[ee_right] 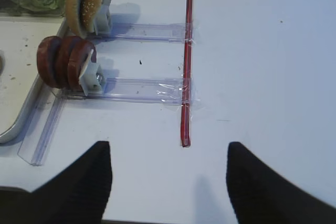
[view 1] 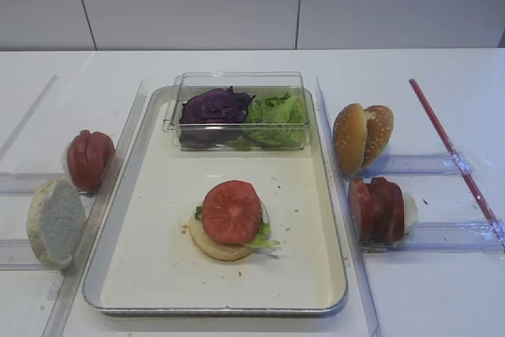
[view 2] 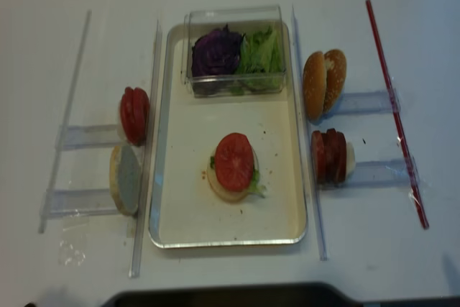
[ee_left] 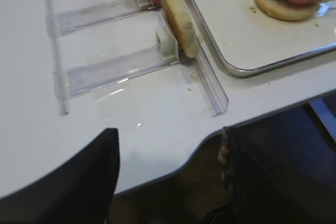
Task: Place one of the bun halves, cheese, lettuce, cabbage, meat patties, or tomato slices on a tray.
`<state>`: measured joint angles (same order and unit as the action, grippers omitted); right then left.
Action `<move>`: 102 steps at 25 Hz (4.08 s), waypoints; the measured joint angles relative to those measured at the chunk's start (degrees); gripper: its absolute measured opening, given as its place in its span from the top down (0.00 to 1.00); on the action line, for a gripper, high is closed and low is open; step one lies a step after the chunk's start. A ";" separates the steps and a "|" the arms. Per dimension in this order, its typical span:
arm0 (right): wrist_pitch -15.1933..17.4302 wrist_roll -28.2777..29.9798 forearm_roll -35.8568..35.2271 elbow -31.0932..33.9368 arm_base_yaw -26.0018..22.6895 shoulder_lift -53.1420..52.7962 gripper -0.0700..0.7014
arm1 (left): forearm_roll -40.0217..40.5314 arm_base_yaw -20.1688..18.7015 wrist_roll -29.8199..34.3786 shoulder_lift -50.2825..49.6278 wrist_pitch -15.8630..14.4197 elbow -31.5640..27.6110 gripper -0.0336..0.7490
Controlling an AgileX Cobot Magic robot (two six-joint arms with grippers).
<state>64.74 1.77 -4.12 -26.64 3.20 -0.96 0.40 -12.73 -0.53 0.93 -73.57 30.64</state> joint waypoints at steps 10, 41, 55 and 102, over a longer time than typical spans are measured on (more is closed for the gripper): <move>0.00 0.00 0.00 0.00 0.00 0.00 0.25 | 0.18 0.00 1.31 0.00 5.90 -2.77 0.41; 0.11 0.00 0.00 0.00 0.00 0.00 0.35 | 1.66 1.34 -2.07 0.00 6.01 -2.77 0.41; 0.11 0.00 0.00 0.00 0.00 0.00 0.35 | 1.66 11.68 -2.07 0.00 6.01 -2.77 0.42; 0.00 0.62 -0.47 0.00 0.00 0.00 0.18 | 1.66 11.68 -2.18 0.00 6.01 -2.77 0.42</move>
<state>64.74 2.39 -4.60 -26.64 3.20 -0.96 2.07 -1.05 -2.71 0.93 -67.56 27.87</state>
